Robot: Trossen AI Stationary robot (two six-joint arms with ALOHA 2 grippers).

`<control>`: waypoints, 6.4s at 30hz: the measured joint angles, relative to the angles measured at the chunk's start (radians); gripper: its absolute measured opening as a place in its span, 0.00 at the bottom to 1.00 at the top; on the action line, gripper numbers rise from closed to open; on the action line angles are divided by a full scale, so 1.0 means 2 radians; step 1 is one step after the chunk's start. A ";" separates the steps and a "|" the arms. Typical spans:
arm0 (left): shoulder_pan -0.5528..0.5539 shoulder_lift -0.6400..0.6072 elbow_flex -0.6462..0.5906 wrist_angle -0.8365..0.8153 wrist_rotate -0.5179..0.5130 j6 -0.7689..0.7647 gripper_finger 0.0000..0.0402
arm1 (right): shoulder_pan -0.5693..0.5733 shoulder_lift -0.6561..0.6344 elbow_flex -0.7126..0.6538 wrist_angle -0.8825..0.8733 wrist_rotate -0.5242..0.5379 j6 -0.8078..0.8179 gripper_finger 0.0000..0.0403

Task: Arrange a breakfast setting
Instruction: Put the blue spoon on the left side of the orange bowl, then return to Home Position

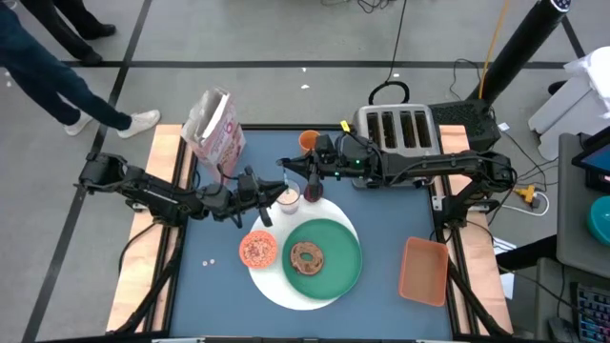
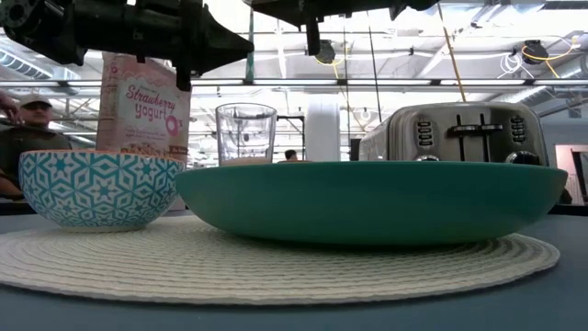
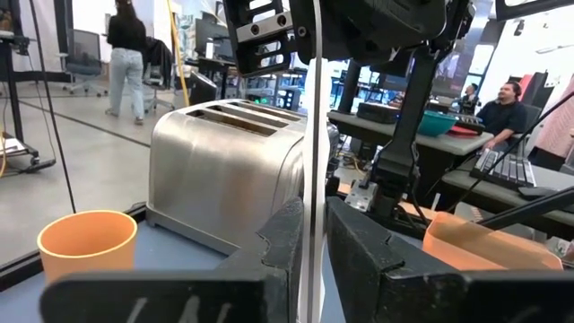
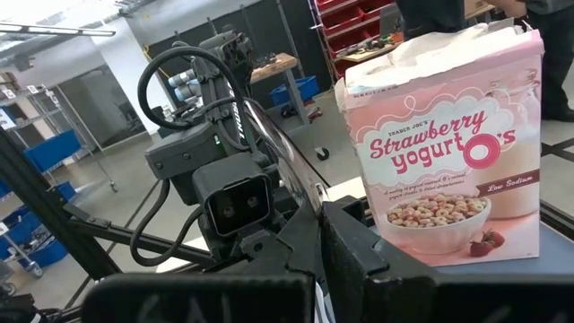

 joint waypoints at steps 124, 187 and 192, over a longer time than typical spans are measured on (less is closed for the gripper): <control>-0.365 -0.237 0.000 -0.762 0.003 -1.060 0.08 | -0.011 -0.194 -0.088 -0.251 0.000 -0.170 0.37; -0.344 -0.171 0.000 -0.648 0.107 -1.023 0.24 | -0.011 -0.197 -0.087 -0.254 0.000 -0.168 0.37; -0.344 -0.235 0.000 -0.552 0.093 -0.924 0.24 | -0.011 -0.197 -0.087 -0.254 0.000 -0.168 0.37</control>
